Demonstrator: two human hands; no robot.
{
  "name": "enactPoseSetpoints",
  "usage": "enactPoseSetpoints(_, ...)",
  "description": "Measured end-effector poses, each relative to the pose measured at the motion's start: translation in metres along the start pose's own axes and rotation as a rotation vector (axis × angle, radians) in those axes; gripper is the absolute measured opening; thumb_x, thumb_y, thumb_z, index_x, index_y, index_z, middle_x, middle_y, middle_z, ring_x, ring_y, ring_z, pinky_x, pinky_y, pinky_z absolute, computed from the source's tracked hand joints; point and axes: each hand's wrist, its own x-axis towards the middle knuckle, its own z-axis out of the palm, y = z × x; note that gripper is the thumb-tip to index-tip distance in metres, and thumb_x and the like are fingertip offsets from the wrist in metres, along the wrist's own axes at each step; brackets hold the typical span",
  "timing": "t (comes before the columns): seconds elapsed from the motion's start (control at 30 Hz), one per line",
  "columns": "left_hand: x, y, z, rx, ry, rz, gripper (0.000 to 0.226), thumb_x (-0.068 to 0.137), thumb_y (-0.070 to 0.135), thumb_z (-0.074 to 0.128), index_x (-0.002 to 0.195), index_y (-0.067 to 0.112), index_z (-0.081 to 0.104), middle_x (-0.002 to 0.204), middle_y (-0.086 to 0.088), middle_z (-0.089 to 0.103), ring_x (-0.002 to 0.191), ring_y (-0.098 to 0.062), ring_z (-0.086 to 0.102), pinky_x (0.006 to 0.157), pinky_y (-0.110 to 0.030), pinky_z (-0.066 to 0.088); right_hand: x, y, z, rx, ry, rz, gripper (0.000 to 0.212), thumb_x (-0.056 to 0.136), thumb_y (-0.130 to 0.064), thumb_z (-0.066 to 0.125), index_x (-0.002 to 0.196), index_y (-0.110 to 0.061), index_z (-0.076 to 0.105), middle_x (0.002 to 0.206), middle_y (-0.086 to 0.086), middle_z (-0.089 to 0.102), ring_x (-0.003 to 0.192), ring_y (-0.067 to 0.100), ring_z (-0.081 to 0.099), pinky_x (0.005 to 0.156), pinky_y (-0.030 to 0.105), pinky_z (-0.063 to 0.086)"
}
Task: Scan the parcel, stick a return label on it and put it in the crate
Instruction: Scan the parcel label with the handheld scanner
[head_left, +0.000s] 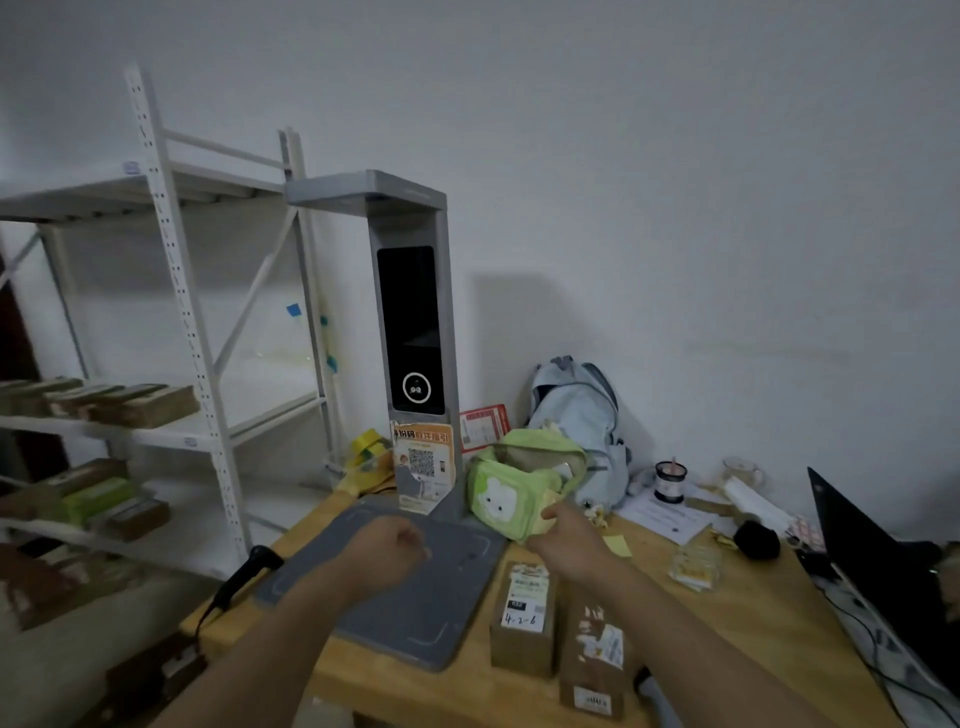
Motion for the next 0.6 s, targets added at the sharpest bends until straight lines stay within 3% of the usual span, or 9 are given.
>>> enactPoseSetpoints(0.07, 0.007, -0.003, 0.009, -0.064, -0.005, 0.006, 0.032, 0.09, 0.009, 0.055, 0.061, 0.02, 0.046, 0.063, 0.004, 0.045, 0.058, -0.004, 0.043, 0.056, -0.009, 0.038, 0.002, -0.001, 0.001, -0.024, 0.029, -0.013, 0.059, 0.082, -0.023, 0.064, 0.134, -0.011, 0.039, 0.102, 0.006, 0.057, 0.084, 0.02, 0.057, 0.059, 0.026, 0.043)
enactPoseSetpoints(0.17, 0.026, -0.008, 0.014, -0.147, 0.019, -0.039, 0.017, 0.086, 0.014, 0.06, 0.071, 0.02, 0.054, 0.07, 0.003, 0.054, 0.07, -0.015, 0.053, 0.071, -0.036, 0.048, 0.012, -0.002, 0.002, -0.036, 0.055, -0.038, 0.055, 0.084, -0.021, 0.061, 0.134, -0.012, 0.041, 0.099, 0.004, 0.057, 0.074, 0.013, 0.055, 0.052, 0.023, 0.039)
enactPoseSetpoints(0.23, 0.04, -0.012, 0.016, -0.186, 0.028, -0.039, 0.003, 0.087, 0.015, 0.06, 0.085, 0.016, 0.057, 0.074, 0.005, 0.055, 0.075, -0.015, 0.053, 0.067, -0.027, 0.045, 0.025, -0.001, 0.003, -0.035, 0.056, -0.029, 0.054, 0.085, -0.02, 0.061, 0.135, -0.012, 0.041, 0.101, 0.004, 0.056, 0.075, 0.014, 0.055, 0.052, 0.022, 0.038)
enactPoseSetpoints(0.4, 0.076, -0.02, 0.025, -0.213, 0.016, -0.073, 0.008, 0.088, 0.018, 0.061, 0.095, 0.016, 0.057, 0.082, 0.005, 0.057, 0.08, -0.013, 0.054, 0.064, -0.021, 0.042, 0.07, 0.005, 0.012, 0.0, 0.006, 0.019, 0.052, 0.085, -0.018, 0.06, 0.133, -0.011, 0.042, 0.093, 0.005, 0.057, 0.066, 0.01, 0.052, 0.052, 0.023, 0.038)
enactPoseSetpoints(0.47, 0.097, -0.025, 0.028, -0.2, 0.008, -0.101, 0.004, 0.087, 0.016, 0.061, 0.088, 0.017, 0.057, 0.08, 0.003, 0.057, 0.074, -0.01, 0.054, 0.066, -0.023, 0.047, 0.097, 0.007, 0.017, 0.012, -0.018, 0.033, 0.054, 0.084, -0.019, 0.06, 0.135, -0.013, 0.041, 0.092, 0.006, 0.058, 0.066, 0.013, 0.053, 0.053, 0.025, 0.039)
enactPoseSetpoints(0.53, 0.123, -0.027, 0.029, -0.19, 0.023, -0.093, 0.015, 0.087, 0.012, 0.06, 0.076, 0.02, 0.055, 0.073, 0.004, 0.055, 0.068, -0.007, 0.052, 0.068, -0.024, 0.048, 0.128, 0.006, 0.018, 0.007, -0.027, 0.007, 0.055, 0.084, -0.022, 0.059, 0.136, -0.014, 0.04, 0.095, 0.007, 0.058, 0.069, 0.015, 0.056, 0.058, 0.027, 0.041)
enactPoseSetpoints(0.6, 0.148, -0.023, 0.029, -0.188, 0.053, -0.088, 0.024, 0.086, 0.01, 0.058, 0.066, 0.021, 0.051, 0.065, 0.006, 0.051, 0.062, -0.006, 0.047, 0.058, -0.017, 0.041, 0.159, 0.005, 0.014, -0.008, -0.025, -0.03, 0.057, 0.085, -0.023, 0.06, 0.136, -0.013, 0.039, 0.106, 0.009, 0.058, 0.08, 0.019, 0.059, 0.068, 0.029, 0.045)
